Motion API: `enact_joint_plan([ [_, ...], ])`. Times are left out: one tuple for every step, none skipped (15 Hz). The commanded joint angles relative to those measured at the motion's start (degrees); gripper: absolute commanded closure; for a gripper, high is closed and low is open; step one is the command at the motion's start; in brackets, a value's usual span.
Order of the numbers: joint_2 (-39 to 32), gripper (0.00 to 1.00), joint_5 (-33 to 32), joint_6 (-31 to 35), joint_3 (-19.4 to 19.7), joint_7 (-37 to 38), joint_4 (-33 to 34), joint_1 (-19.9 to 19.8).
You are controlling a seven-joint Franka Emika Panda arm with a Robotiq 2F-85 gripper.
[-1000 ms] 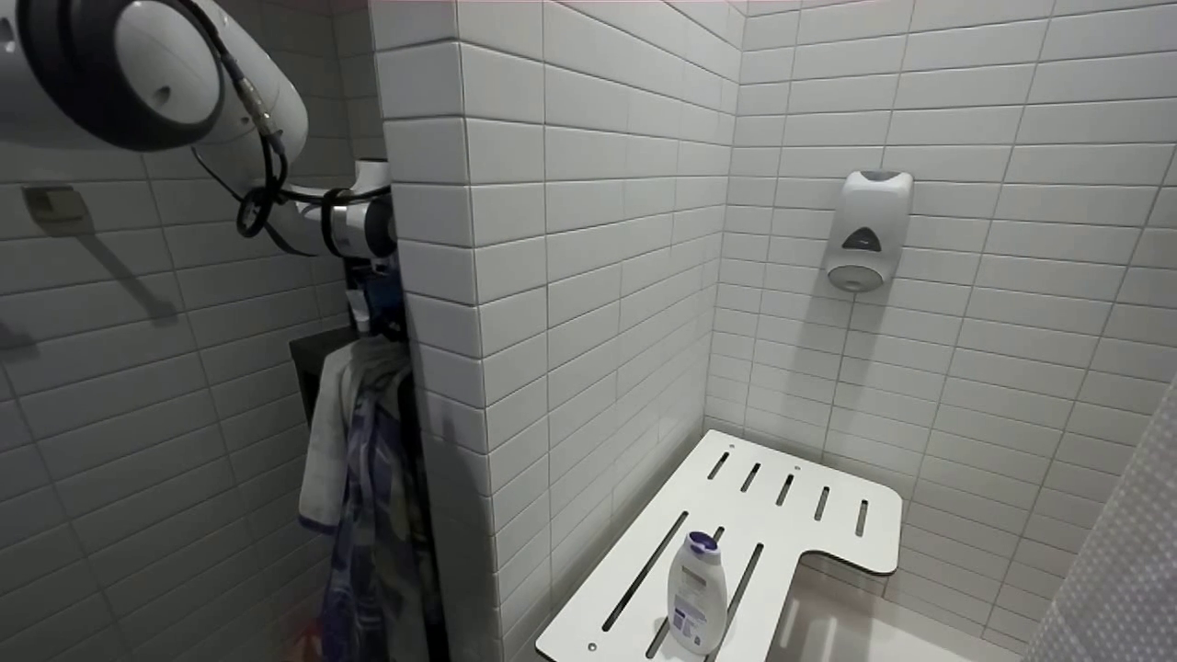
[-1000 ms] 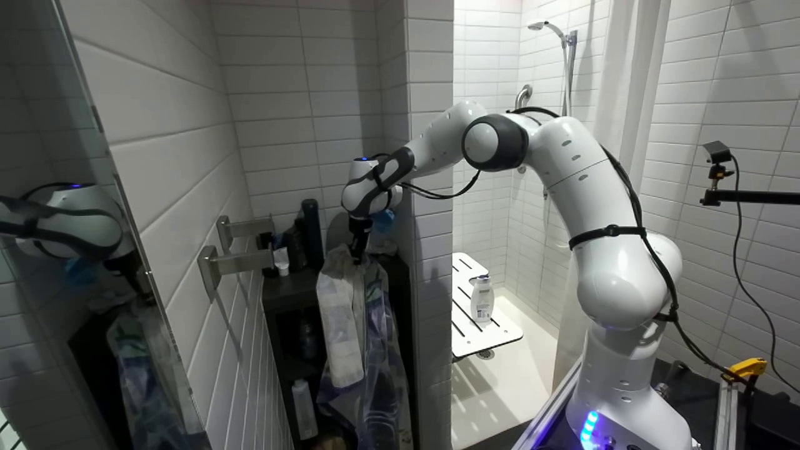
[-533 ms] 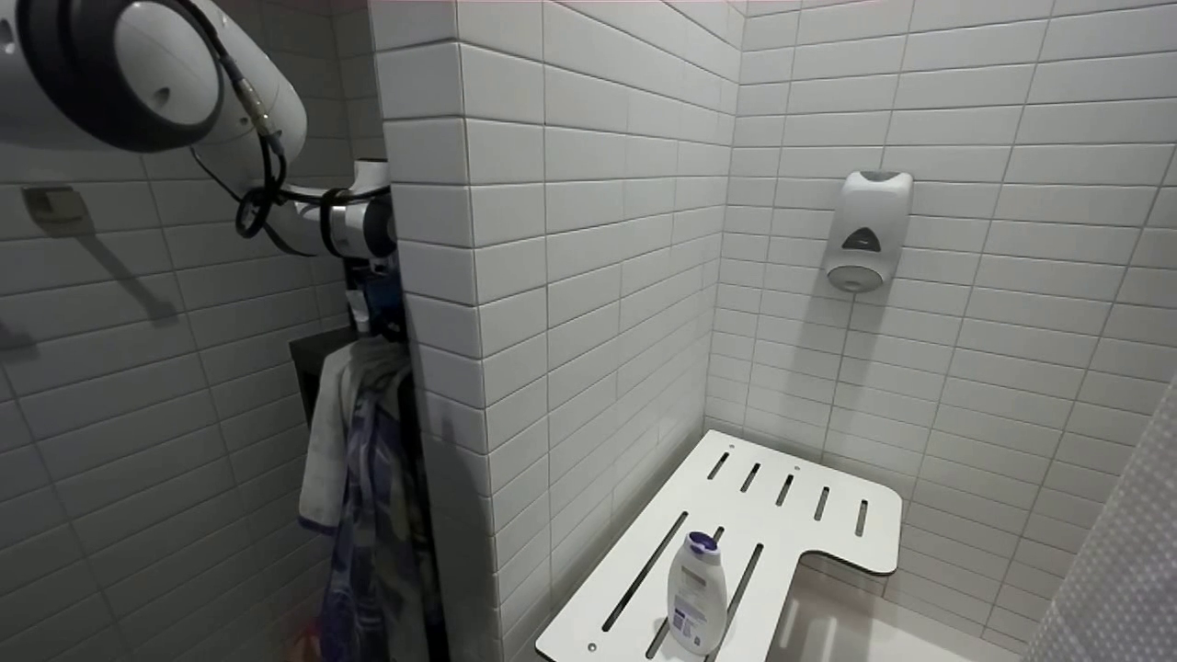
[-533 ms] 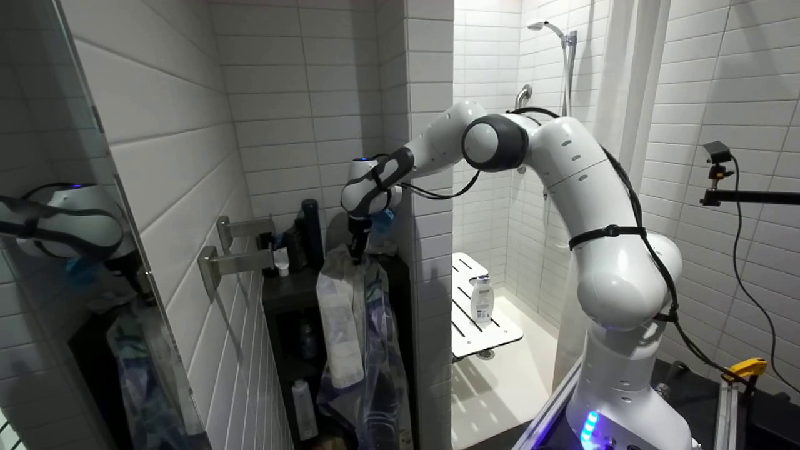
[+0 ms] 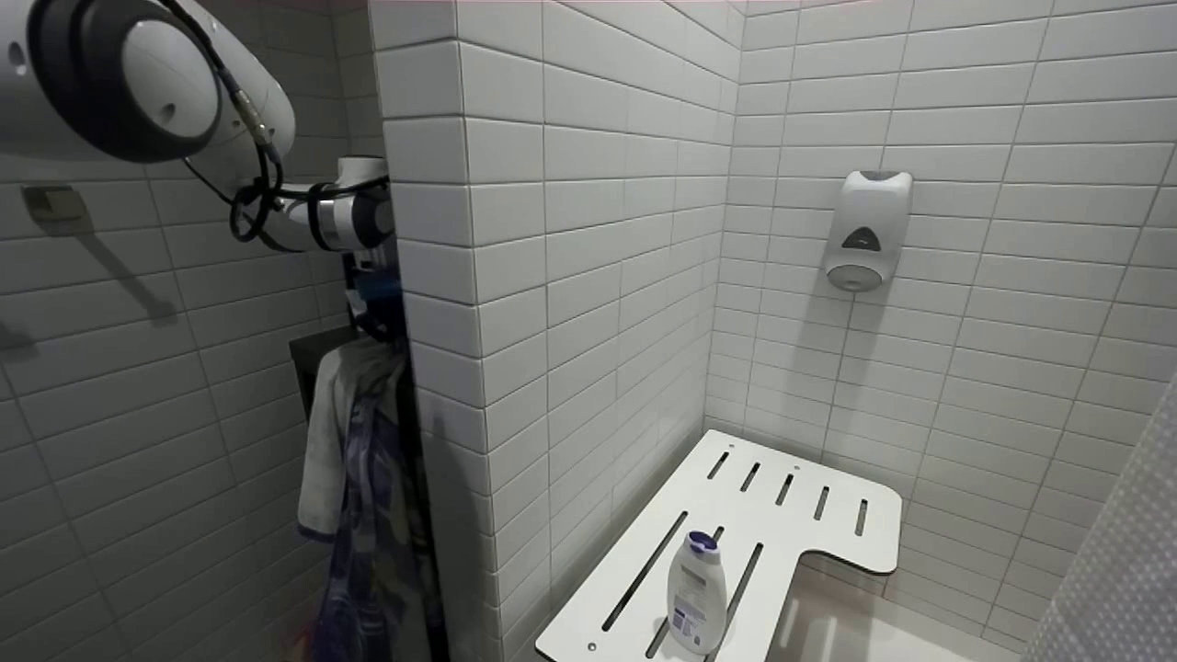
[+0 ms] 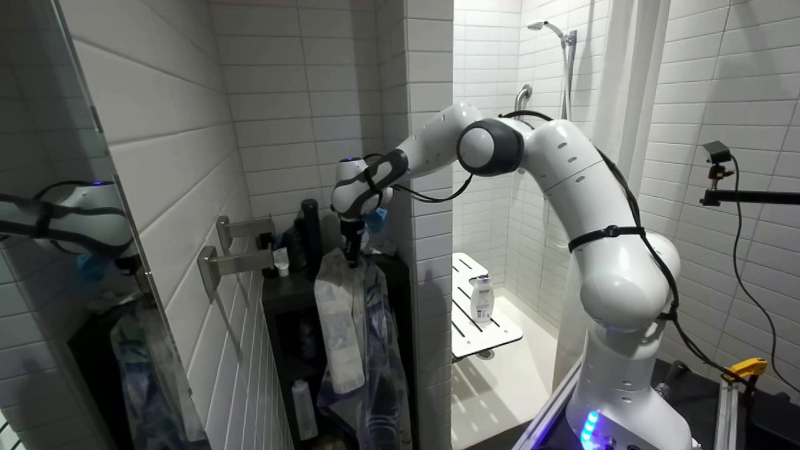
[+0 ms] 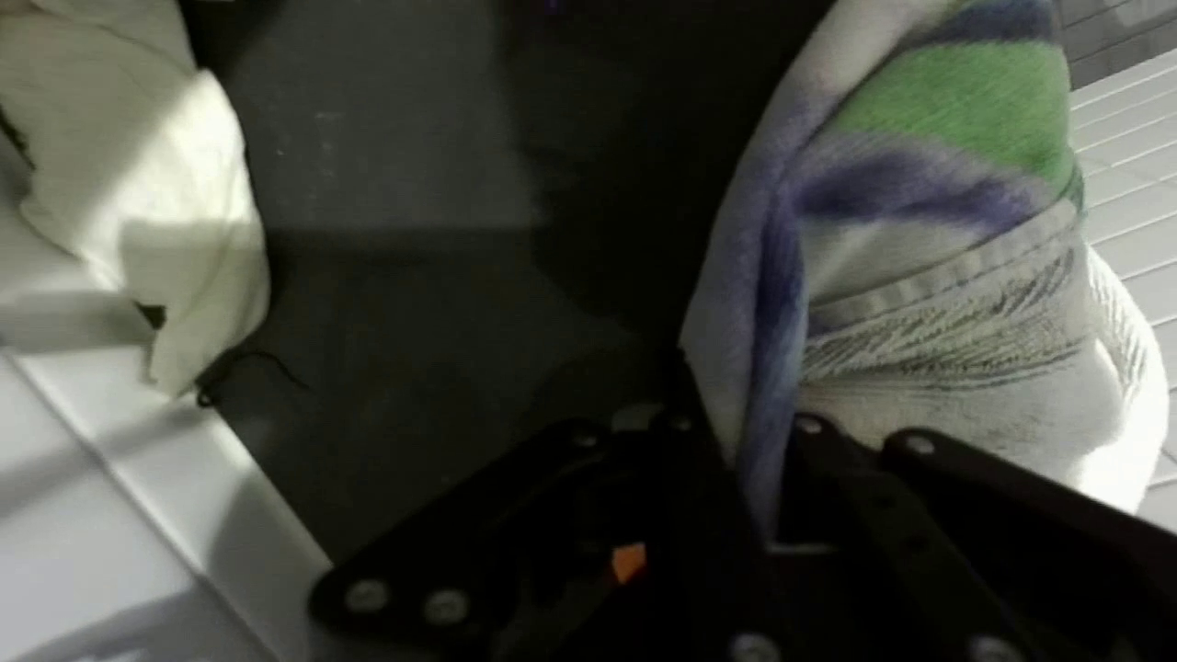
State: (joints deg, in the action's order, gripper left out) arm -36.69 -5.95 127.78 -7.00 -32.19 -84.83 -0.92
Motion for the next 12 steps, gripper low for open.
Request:
enact_joint_plan([
  [-6.5,0.97,-1.6,-5.4,-0.1,-0.7,9.1,2.1],
  [-7.8,0.97,-1.5,-7.1,-0.3,-1.0,11.3,2.4],
  [-8.9,0.97,-1.3,-8.6,-0.5,-1.4,13.2,2.6],
  [-10.1,0.97,-1.3,-10.0,-0.5,-1.6,15.2,3.0],
  [-11.5,0.97,-1.5,-11.6,-0.5,-1.6,17.4,3.6],
  [-12.5,0.97,-1.6,-13.0,-0.5,-1.9,19.3,4.1],
  [-13.7,0.97,-1.5,-14.3,-0.6,-2.2,21.3,4.6],
  [-14.6,0.97,-1.7,-15.6,-0.7,-2.5,23.1,5.2],
  [-15.6,0.97,-2.1,-16.8,-0.6,-2.7,24.8,6.0],
  [-16.4,0.97,-2.6,-18.1,-0.5,-2.9,26.4,6.8],
  [-17.4,0.97,-3.0,-19.0,-0.5,-3.2,28.0,7.5],
  [-18.1,0.97,-3.5,-20.1,-0.4,-3.4,29.3,8.0],
])
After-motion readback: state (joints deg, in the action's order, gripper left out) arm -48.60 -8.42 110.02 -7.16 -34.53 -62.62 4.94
